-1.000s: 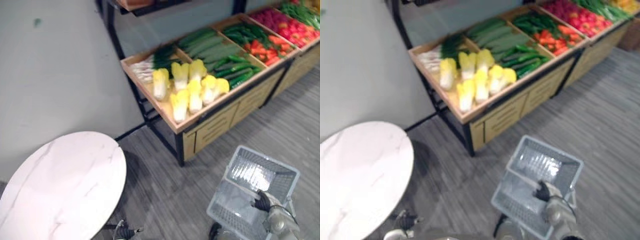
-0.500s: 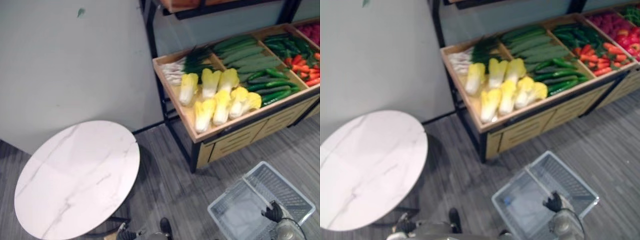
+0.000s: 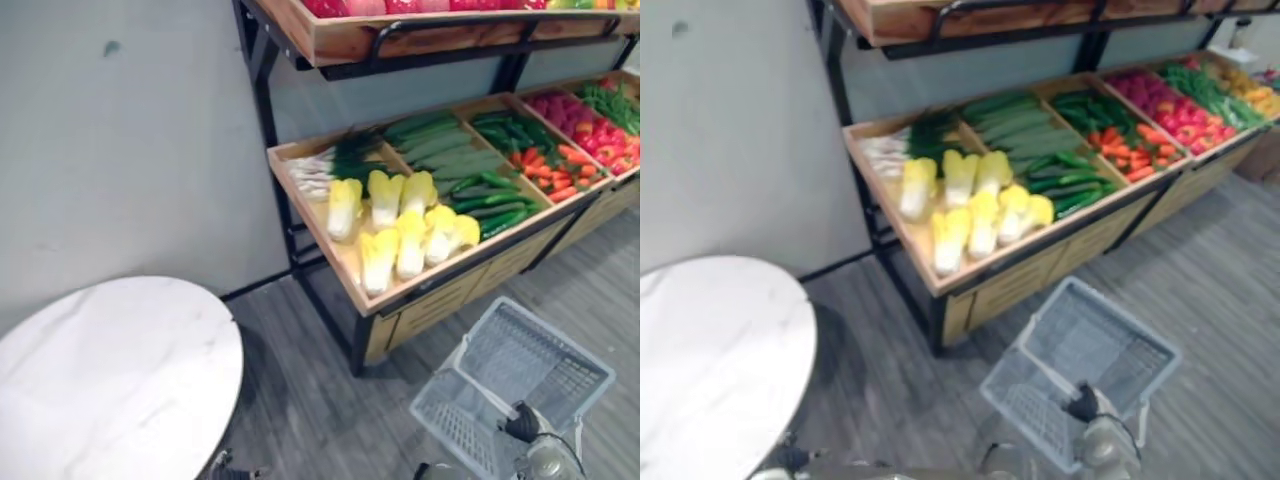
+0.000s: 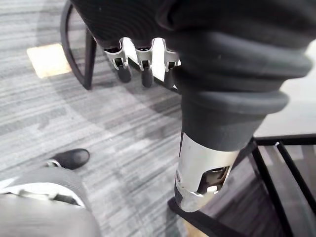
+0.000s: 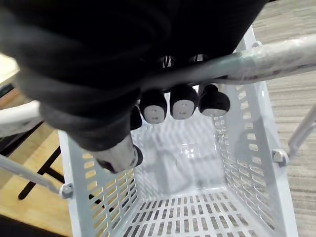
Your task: Pick vegetable in the basket
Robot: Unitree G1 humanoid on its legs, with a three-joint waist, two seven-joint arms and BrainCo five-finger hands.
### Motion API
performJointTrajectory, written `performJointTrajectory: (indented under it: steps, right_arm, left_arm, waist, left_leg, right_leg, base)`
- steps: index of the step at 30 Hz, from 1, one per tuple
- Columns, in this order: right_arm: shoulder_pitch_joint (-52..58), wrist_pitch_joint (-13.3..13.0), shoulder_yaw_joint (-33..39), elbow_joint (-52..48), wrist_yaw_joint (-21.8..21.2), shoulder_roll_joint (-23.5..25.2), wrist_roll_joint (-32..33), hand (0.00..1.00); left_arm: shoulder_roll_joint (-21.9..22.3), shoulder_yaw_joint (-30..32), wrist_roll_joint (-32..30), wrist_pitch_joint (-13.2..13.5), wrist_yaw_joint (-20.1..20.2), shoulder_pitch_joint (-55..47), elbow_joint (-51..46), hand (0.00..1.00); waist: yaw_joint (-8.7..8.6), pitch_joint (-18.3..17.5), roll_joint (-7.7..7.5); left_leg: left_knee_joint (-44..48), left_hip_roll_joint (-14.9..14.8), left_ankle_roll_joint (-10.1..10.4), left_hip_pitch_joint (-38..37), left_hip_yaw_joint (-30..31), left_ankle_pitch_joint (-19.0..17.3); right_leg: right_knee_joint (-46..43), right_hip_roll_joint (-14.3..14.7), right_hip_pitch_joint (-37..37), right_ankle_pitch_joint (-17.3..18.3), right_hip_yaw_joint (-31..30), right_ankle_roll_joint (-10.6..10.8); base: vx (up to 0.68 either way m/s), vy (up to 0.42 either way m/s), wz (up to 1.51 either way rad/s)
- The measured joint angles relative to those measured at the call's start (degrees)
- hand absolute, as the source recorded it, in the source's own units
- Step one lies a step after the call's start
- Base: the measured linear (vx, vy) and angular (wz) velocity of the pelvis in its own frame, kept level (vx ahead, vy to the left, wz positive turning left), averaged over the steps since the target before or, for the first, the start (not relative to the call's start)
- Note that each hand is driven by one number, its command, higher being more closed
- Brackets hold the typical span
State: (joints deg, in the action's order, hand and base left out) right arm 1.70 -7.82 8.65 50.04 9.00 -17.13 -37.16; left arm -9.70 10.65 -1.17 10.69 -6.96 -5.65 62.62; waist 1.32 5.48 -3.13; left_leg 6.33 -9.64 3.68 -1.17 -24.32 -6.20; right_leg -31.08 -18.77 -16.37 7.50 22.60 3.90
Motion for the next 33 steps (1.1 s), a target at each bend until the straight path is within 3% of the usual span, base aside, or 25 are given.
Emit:
performJointTrajectory:
  steps: [1,2,4,5,6,7,9,11,14,16,18,20,23,28,33]
  right_arm:
    - [-0.5,0.06,0.05,0.08,0.02,-0.08,0.0,1.0]
    - [-1.06,0.11,0.12,0.17,0.05,-0.08,0.0,1.0]
    - [-1.52,0.41,1.11,0.36,0.18,-0.12,0.02,1.0]
    - [-1.18,0.37,1.44,0.36,0.15,-0.05,0.01,1.0]
    - [-1.3,0.86,2.04,0.5,0.22,-0.46,0.01,1.0]
    - [-1.6,1.55,2.2,0.43,0.24,-2.03,0.02,1.0]
    - [-1.77,1.86,2.3,0.53,0.04,-3.6,0.09,1.0]
    - [-1.51,2.02,2.33,1.96,-0.3,-3.7,1.3,1.0]
    - [-0.59,2.24,4.93,4.02,-0.28,-3.81,2.36,1.0]
    - [0.72,2.22,6.68,4.2,-0.22,-3.95,2.65,1.0]
    - [0.66,2.23,7.21,4.28,0.1,-4.52,4.0,1.0]
    - [0.68,2.29,8.46,4.35,0.4,-4.46,4.02,1.0]
    - [0.88,2.27,9.08,4.36,0.39,-4.34,4.03,1.0]
    - [1.11,2.01,8.91,4.79,0.49,-3.04,4.12,1.0]
    - [0.57,1.2,7.98,4.82,0.46,-2.76,4.12,1.0]
  left_arm:
    - [0.05,-0.11,-0.04,0.07,-0.01,0.26,-0.03,0.0]
    - [0.42,-0.19,-0.05,0.06,-0.03,0.8,0.2,0.0]
    - [0.18,-0.35,-0.04,0.14,-0.02,0.99,0.23,0.0]
    - [-0.44,-0.45,-0.01,0.41,0.03,0.9,0.46,0.0]
    - [0.18,-0.73,0.07,0.41,0.13,1.34,1.44,0.0]
    - [2.11,-1.31,0.08,0.53,0.62,0.98,1.95,0.0]
    - [3.96,-1.29,0.11,0.59,1.01,1.05,2.45,0.0]
    - [4.13,-1.29,0.28,0.69,1.16,1.02,2.37,0.0]
    - [4.42,-1.3,0.44,0.64,1.26,0.92,2.31,0.0]
    - [4.58,-1.35,0.43,0.63,1.59,0.9,2.22,0.0]
    - [4.81,-1.87,0.33,0.64,1.79,0.3,2.21,0.0]
    - [4.75,-1.89,0.32,0.64,1.81,-0.26,1.74,0.0]
    - [4.84,-1.97,0.03,0.67,1.8,0.09,1.05,0.0]
    - [2.79,-2.61,-0.13,0.62,1.5,1.03,1.12,0.0]
    - [1.28,-4.23,-0.42,0.69,0.64,2.16,0.99,0.0]
  waist:
    - [0.0,0.07,0.11]
    - [0.02,0.17,0.23]
    - [0.06,0.03,-0.15]
    - [-0.05,-0.34,-1.48]
    - [0.07,0.16,0.36]
    - [0.31,-0.34,3.77]
    - [0.24,-0.26,7.16]
    - [-0.02,-0.27,6.91]
    - [-1.5,-0.23,6.88]
    - [-1.15,-0.2,6.62]
    - [-0.84,-0.21,6.21]
    - [-0.89,-0.21,6.19]
    - [-1.17,-0.54,6.52]
    - [-1.08,-0.82,4.81]
    - [-0.88,-1.38,5.21]
  left_leg:
    - [-0.14,-0.62,0.6,-0.01,-0.02,0.15]
    - [-0.2,-1.86,2.22,-0.03,0.02,0.39]
    - [-0.18,-2.88,5.03,-0.15,0.42,0.37]
    - [-0.22,-3.29,7.55,-0.79,1.35,0.26]
    - [-0.6,-5.04,9.3,-1.36,1.7,0.37]
    - [-2.33,-8.23,9.4,-1.61,1.99,0.86]
    - [-3.46,-10.9,9.9,-2.15,3.25,4.11]
    - [-0.95,-11.75,8.18,-0.43,4.12,8.65]
    - [2.75,-13.62,3.27,2.3,3.79,15.41]
    - [5.08,-14.28,1.16,2.87,2.46,17.2]
    - [8.5,-12.46,3.01,4.52,3.4,13.32]
    - [7.31,-7.57,2.81,5.01,3.82,7.77]
    - [0.15,-4.92,3.1,3.26,5.97,7.21]
    - [-0.51,-3.05,4.19,2.78,6.29,5.7]
    - [0.27,-2.12,4.59,2.01,5.08,-0.91]
  right_leg:
    - [3.84,0.28,-0.32,-0.48,-0.51,0.59]
    - [12.05,0.71,-0.51,-2.23,-2.28,2.6]
    - [20.36,0.38,-0.38,-6.1,-5.76,3.05]
    - [21.87,-0.15,-0.08,-10.58,-6.56,4.17]
    - [20.15,1.45,-0.1,-12.93,-6.27,3.52]
    - [19.15,4.91,-0.53,-10.72,-4.74,1.73]
    - [17.13,7.79,-0.64,-7.6,-3.43,0.14]
    - [16.31,8.02,0.08,-5.62,-2.08,-0.97]
    - [18.16,8.74,5.13,-4.69,2.82,-2.17]
    - [19.89,9.07,8.0,-4.43,4.5,-2.6]
    - [21.26,8.27,9.34,-4.54,4.73,-2.63]
    - [21.58,7.37,10.19,-4.73,4.9,-2.32]
    - [23.25,7.95,9.61,-6.22,5.2,-0.62]
    - [27.51,7.48,10.56,-10.0,3.76,0.29]
    - [30.91,7.86,9.83,-13.26,-1.43,2.4]
  base:
    - [0.18,-0.26,-0.09]
    - [0.21,-0.312,-0.03]
    - [0.29,-0.468,0.08]
    - [0.26,-0.43,0.11]
    - [0.23,-0.41,0.03]
    - [0.17,-0.289,-0.09]
    - [0.2,-0.31,0.01]
    - [0.23,-0.336,0.29]
    - [0.22,-0.29,0.64]
    - [0.16,-0.215,0.49]
    - [0.11,-0.106,0.17]
    - [0.08,0.064,0.08]
    - [0.07,0.105,0.13]
    - [0.02,0.11,-0.04]
    - [-0.07,0.127,-0.41]
